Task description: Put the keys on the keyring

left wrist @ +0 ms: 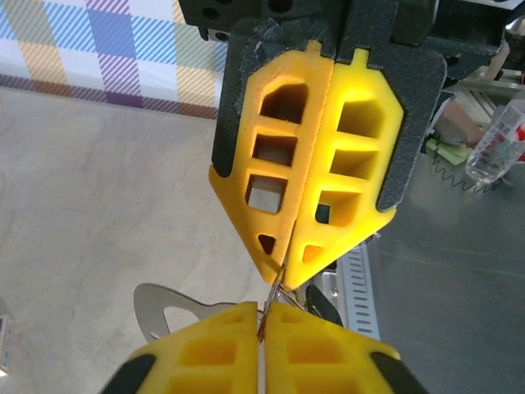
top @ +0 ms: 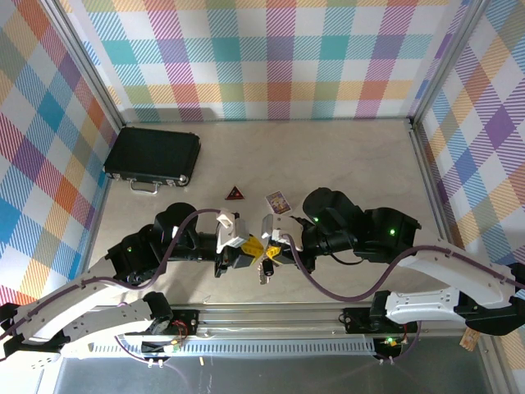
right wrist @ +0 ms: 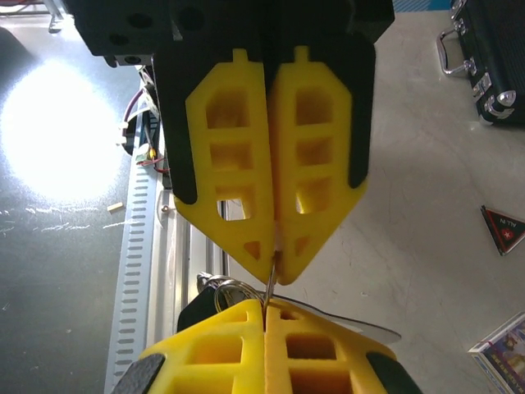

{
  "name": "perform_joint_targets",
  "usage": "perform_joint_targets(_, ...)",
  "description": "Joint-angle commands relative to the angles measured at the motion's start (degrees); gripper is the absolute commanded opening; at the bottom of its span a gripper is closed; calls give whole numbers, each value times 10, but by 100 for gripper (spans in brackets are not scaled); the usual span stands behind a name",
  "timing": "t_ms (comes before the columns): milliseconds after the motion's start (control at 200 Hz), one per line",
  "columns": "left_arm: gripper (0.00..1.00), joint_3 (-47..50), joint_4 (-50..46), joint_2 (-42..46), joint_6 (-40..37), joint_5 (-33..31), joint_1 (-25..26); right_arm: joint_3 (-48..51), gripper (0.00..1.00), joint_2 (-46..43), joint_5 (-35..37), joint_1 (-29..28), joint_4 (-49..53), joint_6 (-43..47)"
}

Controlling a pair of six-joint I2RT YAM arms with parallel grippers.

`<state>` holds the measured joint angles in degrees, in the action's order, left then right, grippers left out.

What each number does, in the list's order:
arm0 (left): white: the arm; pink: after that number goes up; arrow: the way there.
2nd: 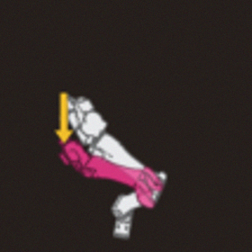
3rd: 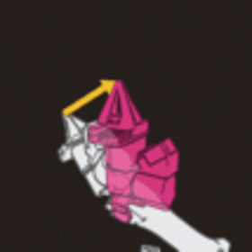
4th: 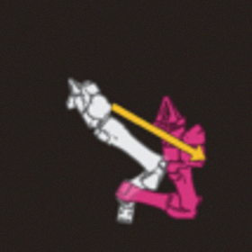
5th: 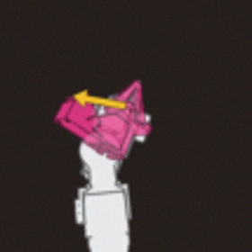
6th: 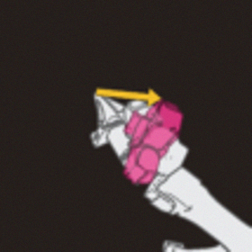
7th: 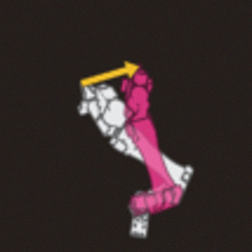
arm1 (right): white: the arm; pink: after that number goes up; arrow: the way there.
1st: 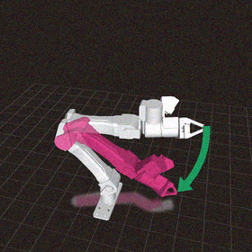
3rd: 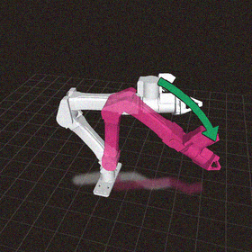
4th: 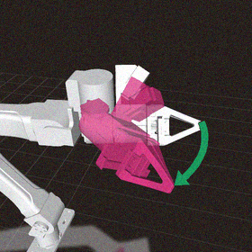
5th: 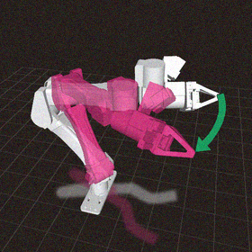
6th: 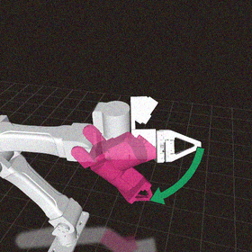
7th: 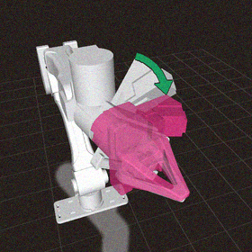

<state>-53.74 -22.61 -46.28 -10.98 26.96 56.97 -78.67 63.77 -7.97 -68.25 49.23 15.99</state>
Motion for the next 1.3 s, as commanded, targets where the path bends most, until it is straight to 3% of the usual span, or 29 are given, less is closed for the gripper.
perform_joint_targets(0,0,4,31,12,-1,0,7,-17,0,7,-24,-3,-3,14)
perform_joint_targets(200,0,16,56,31,17,13,7,-16,0,1,-13,-3,-21,2)
perform_joint_targets(415,0,50,171,64,61,29,7,79,34,-81,8,-3,-187,-68)
perform_joint_targets(710,0,89,330,49,124,78,7,130,42,-139,4,-3,-258,-128)
perform_joint_targets(860,0,107,379,46,148,82,7,129,39,-137,-4,-3,-255,-130)
perform_joint_targets(1170,0,102,373,50,147,75,7,121,29,-120,-28,-3,-230,-114)
perform_joint_targets(1295,0,100,369,54,144,67,7,107,11,-106,-42,-3,-200,-89)
